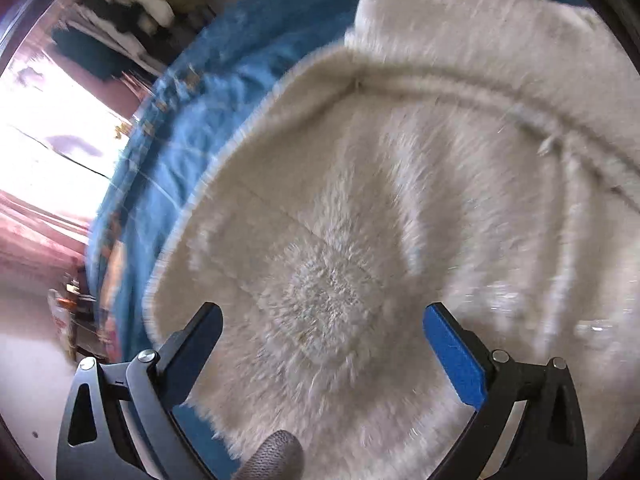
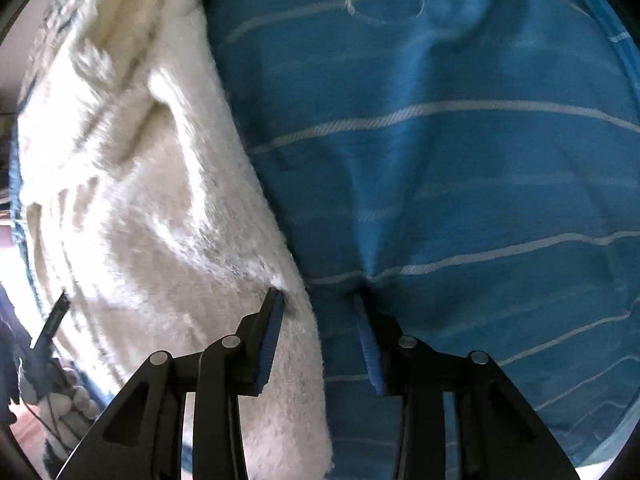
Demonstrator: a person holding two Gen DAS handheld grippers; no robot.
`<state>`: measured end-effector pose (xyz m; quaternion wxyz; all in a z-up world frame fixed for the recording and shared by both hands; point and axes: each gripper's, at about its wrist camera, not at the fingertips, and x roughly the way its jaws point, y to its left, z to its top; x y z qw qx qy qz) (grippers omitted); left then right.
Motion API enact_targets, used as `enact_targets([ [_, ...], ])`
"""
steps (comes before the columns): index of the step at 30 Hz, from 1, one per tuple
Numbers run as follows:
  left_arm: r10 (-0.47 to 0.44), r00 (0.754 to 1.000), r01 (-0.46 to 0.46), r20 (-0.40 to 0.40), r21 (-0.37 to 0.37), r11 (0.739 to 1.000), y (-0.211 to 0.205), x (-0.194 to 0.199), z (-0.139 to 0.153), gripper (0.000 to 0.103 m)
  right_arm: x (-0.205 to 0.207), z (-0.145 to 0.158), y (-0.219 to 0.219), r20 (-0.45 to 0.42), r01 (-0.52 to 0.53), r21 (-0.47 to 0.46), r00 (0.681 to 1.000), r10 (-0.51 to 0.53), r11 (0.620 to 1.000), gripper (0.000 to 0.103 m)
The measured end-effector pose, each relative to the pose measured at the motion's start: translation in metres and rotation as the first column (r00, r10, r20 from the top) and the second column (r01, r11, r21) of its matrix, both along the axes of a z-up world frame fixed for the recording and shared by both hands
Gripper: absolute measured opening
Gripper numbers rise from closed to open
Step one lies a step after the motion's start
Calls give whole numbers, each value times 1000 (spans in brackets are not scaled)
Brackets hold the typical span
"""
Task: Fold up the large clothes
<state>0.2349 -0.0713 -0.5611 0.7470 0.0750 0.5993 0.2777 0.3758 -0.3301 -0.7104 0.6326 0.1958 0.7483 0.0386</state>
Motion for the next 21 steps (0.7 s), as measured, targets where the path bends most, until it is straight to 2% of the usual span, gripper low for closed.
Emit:
enact_targets([
  [2, -42, 999, 42, 6, 52, 998, -26, -6, 25, 103, 3, 16, -25, 32, -3, 12, 999, 3, 1000, 66],
  [5, -102, 995, 104, -21, 157, 982, -73, -17, 49, 103, 1, 41, -54, 65, -6, -28, 998, 7, 1000, 67],
  [6, -139, 990, 144, -37, 207, 968, -100, -23, 57, 103, 1, 52, -64, 74, -2, -56, 997, 7, 998, 67],
  [8, -226, 972, 235, -65, 210, 949, -143, -35, 61, 103, -6, 61, -90, 91, 7, -110, 996, 3, 994, 67],
  [9, -286, 954, 299, -93, 216, 929, -171, -41, 60, 103, -13, 67, -103, 94, 17, -138, 996, -4, 990, 67],
  [11, -396, 907, 420, -141, 260, 870, -228, -61, 53, 103, -23, 71, -132, 90, 56, -174, 995, -40, 983, 67],
  [13, -455, 874, 486, -172, 261, 834, -265, -77, 45, 103, -39, 71, -164, 81, 92, -186, 994, -78, 978, 67],
  [14, -479, 858, 512, -183, 248, 822, -283, -84, 40, 103, -45, 70, -180, 73, 120, -196, 992, -108, 973, 67],
  [16, -501, 842, 536, -199, 203, 820, -308, -93, 29, 103, -53, 66, -212, 54, 174, -224, 985, -166, 959, 67],
  [17, -510, 831, 549, -220, 175, 818, -320, -99, 19, 103, -54, 62, -209, 47, 187, -231, 982, -181, 955, 67],
  [20, -526, 807, 571, -266, 128, 811, -341, -106, -4, 103, -71, 56, -240, 25, 232, -254, 972, -233, 939, 67],
  [21, -531, 800, 586, -280, 171, 792, -350, -108, -15, 103, -74, 54, -252, 16, 248, -262, 967, -253, 933, 67],
])
